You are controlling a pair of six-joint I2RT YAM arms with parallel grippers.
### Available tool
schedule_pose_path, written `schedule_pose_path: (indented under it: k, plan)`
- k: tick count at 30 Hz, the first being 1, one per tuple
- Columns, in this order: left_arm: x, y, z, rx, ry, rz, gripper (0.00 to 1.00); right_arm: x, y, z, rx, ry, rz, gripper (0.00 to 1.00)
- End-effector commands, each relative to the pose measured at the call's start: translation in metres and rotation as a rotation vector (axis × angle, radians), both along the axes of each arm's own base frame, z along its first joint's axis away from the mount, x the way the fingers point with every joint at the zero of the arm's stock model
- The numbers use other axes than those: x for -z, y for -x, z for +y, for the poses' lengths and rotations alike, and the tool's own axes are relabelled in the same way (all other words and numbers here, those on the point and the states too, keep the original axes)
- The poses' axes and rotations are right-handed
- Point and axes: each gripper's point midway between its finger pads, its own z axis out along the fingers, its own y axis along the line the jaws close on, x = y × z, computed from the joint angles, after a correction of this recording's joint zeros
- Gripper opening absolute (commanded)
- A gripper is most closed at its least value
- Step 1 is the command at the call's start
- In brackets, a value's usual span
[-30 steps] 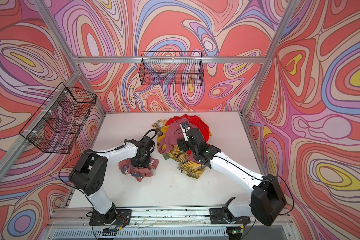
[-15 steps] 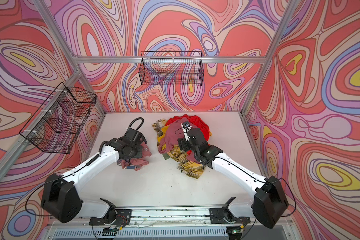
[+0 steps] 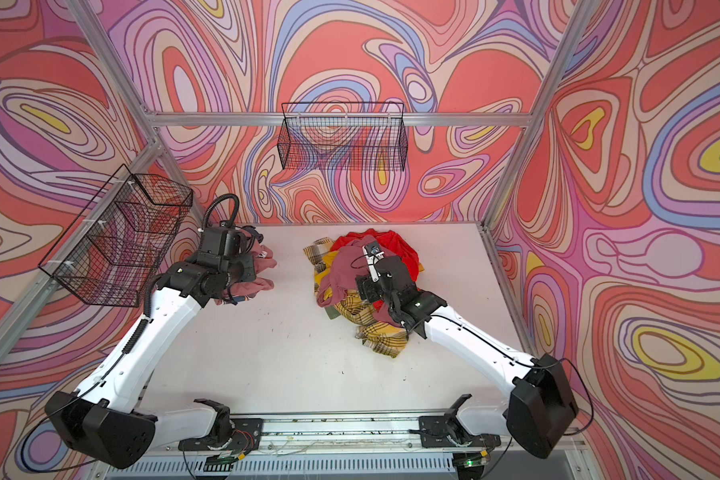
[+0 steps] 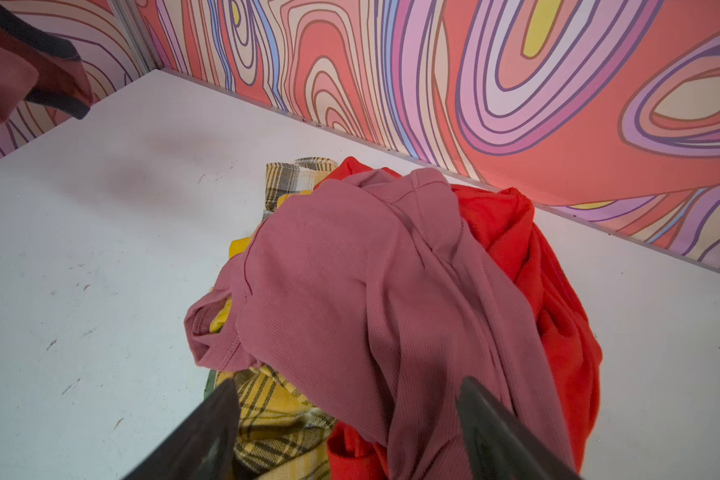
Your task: Pick out a specific cloth from the pile
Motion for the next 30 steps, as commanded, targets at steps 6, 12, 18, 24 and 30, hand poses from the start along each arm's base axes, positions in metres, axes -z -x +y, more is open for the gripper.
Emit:
schedule_pose_path:
  k: [6, 12, 18, 24, 30]
  plan:
    - [0.028, -0.048, 0.007, 0.032, -0.050, -0.023, 0.00, -0.008, 0.003, -0.016, 0.061, -0.008, -0.030, 0.85]
    - [0.077, -0.079, 0.007, 0.074, -0.124, 0.057, 0.00, -0.009, 0.005, -0.032, 0.085, 0.040, -0.036, 0.85]
    - [0.135, -0.094, -0.004, 0.135, -0.122, 0.175, 0.00, -0.012, 0.006, -0.054, 0.093, 0.025, -0.025, 0.85]
    - [0.189, -0.092, -0.003, 0.108, -0.123, 0.310, 0.00, -0.011, 0.014, -0.054, 0.033, 0.005, 0.002, 0.85]
    - [0.222, -0.086, 0.005, 0.066, -0.157, 0.435, 0.00, -0.011, 0.021, -0.051, -0.014, -0.014, 0.016, 0.85]
